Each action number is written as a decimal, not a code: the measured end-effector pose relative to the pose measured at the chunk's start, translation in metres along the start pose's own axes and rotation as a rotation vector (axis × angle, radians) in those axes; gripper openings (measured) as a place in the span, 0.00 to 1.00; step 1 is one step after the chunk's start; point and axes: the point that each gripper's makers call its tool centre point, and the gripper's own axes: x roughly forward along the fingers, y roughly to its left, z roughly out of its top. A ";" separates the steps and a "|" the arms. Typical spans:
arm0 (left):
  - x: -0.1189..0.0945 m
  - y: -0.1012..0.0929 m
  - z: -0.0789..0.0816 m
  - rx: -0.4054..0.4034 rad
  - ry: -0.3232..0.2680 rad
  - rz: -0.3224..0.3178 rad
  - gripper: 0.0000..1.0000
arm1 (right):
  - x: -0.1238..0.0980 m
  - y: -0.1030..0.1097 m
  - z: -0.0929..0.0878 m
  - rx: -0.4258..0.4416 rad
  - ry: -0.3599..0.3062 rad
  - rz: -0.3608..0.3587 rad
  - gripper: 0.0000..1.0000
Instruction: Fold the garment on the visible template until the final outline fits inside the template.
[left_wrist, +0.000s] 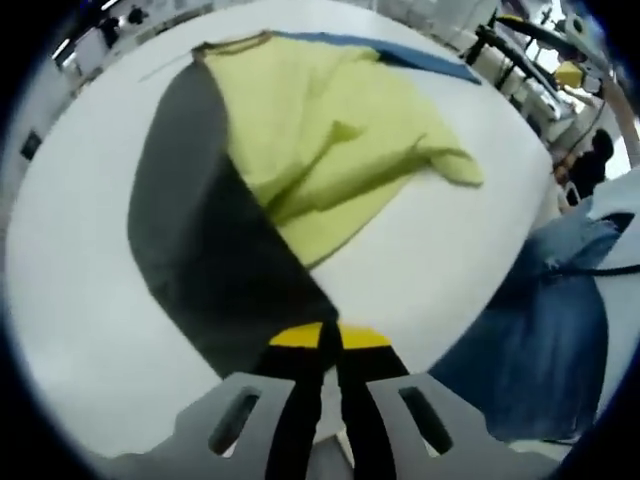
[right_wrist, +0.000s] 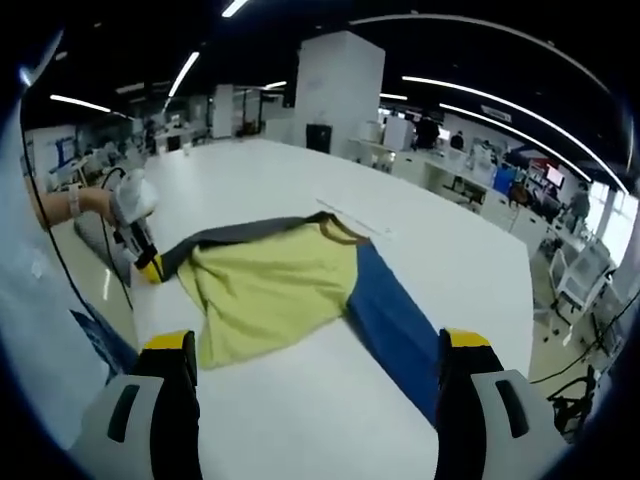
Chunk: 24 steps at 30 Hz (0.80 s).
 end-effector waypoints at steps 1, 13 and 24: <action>0.000 -0.001 0.000 -0.003 -0.002 -0.003 0.00 | 0.001 0.001 0.001 0.000 0.000 -0.006 1.00; -0.013 0.001 0.000 -0.026 -0.036 -0.063 0.00 | 0.011 0.014 0.010 0.037 0.011 -0.019 1.00; -0.042 0.014 0.016 -0.027 -0.115 -0.063 0.00 | 0.020 0.028 0.011 0.034 0.031 -0.014 1.00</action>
